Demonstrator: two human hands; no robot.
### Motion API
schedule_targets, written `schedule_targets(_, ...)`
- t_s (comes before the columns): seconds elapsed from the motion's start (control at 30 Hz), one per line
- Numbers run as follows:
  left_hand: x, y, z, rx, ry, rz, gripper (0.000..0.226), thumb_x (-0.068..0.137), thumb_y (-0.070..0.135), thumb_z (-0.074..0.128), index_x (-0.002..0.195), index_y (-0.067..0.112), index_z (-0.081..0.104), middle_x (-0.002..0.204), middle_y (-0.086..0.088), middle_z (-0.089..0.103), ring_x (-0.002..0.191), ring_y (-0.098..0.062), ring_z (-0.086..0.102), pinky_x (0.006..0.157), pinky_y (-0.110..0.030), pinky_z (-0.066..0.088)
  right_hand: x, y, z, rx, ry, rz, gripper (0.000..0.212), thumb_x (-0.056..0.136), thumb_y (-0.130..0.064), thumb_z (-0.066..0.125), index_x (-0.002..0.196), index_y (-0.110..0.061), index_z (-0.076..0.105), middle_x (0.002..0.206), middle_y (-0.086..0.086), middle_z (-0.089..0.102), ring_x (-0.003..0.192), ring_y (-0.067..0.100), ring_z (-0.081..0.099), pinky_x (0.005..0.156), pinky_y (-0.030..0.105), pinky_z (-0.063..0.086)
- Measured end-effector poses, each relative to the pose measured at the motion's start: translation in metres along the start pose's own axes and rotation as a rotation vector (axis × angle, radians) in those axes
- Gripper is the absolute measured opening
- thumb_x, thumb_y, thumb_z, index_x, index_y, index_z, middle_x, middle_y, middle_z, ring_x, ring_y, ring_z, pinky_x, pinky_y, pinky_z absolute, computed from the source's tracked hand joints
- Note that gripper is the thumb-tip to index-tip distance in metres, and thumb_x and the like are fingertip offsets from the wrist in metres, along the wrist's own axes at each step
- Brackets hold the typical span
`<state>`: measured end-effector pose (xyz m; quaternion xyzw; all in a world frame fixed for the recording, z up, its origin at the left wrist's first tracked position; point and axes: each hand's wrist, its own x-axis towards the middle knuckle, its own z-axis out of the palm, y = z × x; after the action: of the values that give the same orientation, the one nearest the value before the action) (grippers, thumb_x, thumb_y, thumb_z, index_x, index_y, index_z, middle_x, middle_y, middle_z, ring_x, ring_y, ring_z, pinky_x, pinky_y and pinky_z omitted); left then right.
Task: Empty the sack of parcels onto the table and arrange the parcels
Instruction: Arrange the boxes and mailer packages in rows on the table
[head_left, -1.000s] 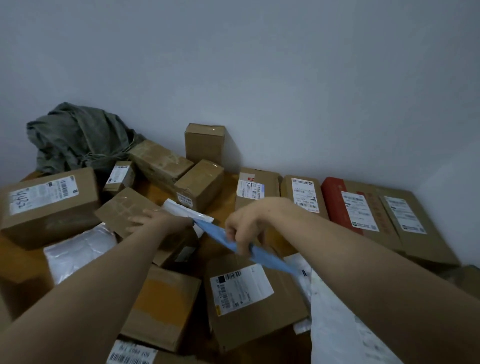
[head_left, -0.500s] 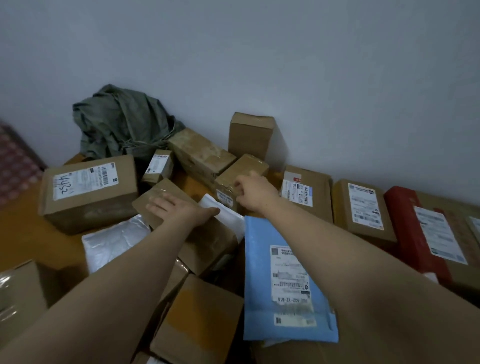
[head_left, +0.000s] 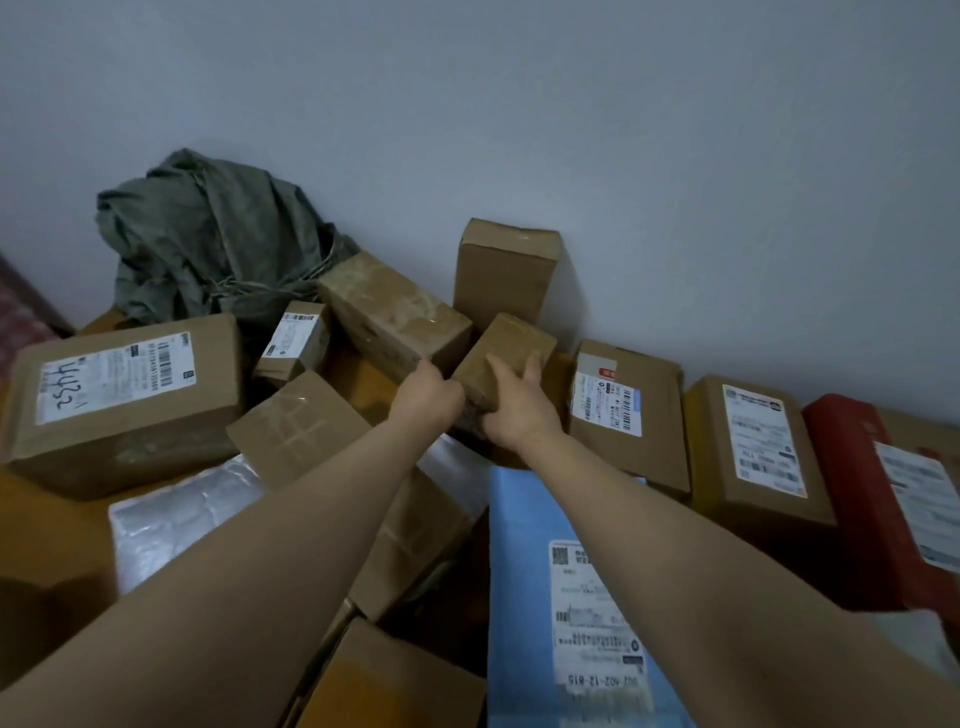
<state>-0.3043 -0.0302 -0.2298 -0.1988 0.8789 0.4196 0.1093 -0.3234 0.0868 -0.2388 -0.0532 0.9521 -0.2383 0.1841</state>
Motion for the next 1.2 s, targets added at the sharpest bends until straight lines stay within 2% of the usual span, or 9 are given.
schedule_targets(0.13,-0.002,0.015,0.016,-0.137,-0.047,0.008,0.027,0.091,0.006,0.042,0.102,0.003,0.067,0.105,-0.018,0.066,0.095,-0.030,0.058,0.084,-0.037,0.047,-0.001,0.013,-0.016,0.355,0.138,0.105,0.069,0.085,-0.032,0.057,0.145,-0.013,0.028,0.153,0.007,0.019,0.132,0.032,0.036,0.103,0.040,0.036)
schedule_targets(0.3,-0.007,0.028,0.037,-0.240,-0.070,-0.063,0.022,0.094,0.008,0.050,0.098,0.000,0.070,0.097,-0.015,0.068,0.086,-0.024,0.059,0.081,-0.035,0.050,-0.001,0.032,-0.028,0.415,0.202,0.397,0.107,0.071,-0.049,0.076,0.147,-0.012,0.011,0.150,0.017,0.012,0.135,0.038,0.028,0.106,0.043,0.034)
schedule_targets(0.4,-0.010,0.029,0.032,-0.386,-0.003,-0.074,0.017,0.093,0.014,0.050,0.087,0.008,0.065,0.093,-0.016,0.065,0.082,-0.019,0.057,0.070,-0.028,0.044,0.003,0.043,-0.031,0.769,0.279,0.417,0.086,0.066,-0.038,0.076,0.137,-0.019,0.032,0.139,0.013,0.036,0.118,0.034,0.049,0.096,0.043,0.048)
schedule_targets(0.5,-0.011,0.033,0.026,-0.636,-0.208,-0.241,0.034,0.087,0.043,0.057,0.106,0.015,0.059,0.105,-0.007,0.067,0.100,-0.023,0.060,0.089,-0.035,0.045,0.002,0.048,-0.038,1.274,0.187,0.424,0.052,0.070,-0.032,0.067,0.118,-0.017,0.055,0.109,0.013,0.068,0.092,0.029,0.068,0.082,0.045,0.056)
schedule_targets(0.67,-0.007,0.033,0.024,-0.673,-0.402,-0.252,0.044,0.086,0.039,0.062,0.122,0.016,0.053,0.110,-0.008,0.066,0.103,-0.026,0.061,0.087,-0.038,0.051,0.000,0.057,-0.039,1.366,0.047,0.407,0.026,0.081,-0.024,0.058,0.104,-0.013,0.066,0.099,0.012,0.073,0.092,0.029,0.069,0.089,0.044,0.053)
schedule_targets(0.87,-0.001,0.031,0.023,-0.298,-0.169,-0.098,0.018,0.093,0.026,0.058,0.105,0.013,0.062,0.096,0.000,0.062,0.097,-0.018,0.056,0.082,-0.030,0.043,0.010,0.053,-0.037,0.740,0.248,0.261,0.036,0.092,-0.014,0.053,0.127,-0.008,0.050,0.110,0.001,0.061,0.094,0.017,0.063,0.072,0.027,0.052)
schedule_targets(0.93,0.007,0.030,0.018,-0.083,0.051,0.001,0.015,0.093,0.027,0.055,0.099,0.015,0.063,0.085,0.002,0.058,0.092,-0.018,0.057,0.078,-0.030,0.047,0.020,0.050,-0.045,0.469,0.376,0.154,0.044,0.090,-0.012,0.053,0.134,-0.010,0.046,0.129,0.009,0.053,0.112,0.023,0.055,0.089,0.031,0.049)
schedule_targets(1.07,0.033,0.034,0.005,0.237,0.402,-0.012,0.044,0.091,0.029,0.054,0.133,0.019,0.045,0.142,-0.013,0.035,0.134,-0.034,0.027,0.103,-0.046,0.037,0.048,0.030,-0.074,0.159,0.500,-0.054,0.051,0.089,-0.006,0.053,0.139,-0.010,0.041,0.142,0.011,0.036,0.133,0.027,0.033,0.109,0.031,0.027)
schedule_targets(1.2,0.056,0.040,-0.001,0.239,0.325,-0.151,0.091,0.084,0.049,0.062,0.151,0.026,0.006,0.158,-0.009,-0.013,0.144,-0.034,-0.014,0.112,-0.063,0.012,0.081,0.004,-0.094,-0.144,0.517,-0.146,0.073,0.084,-0.012,0.061,0.146,-0.007,0.023,0.155,0.012,0.018,0.144,0.028,0.012,0.117,0.032,0.009)
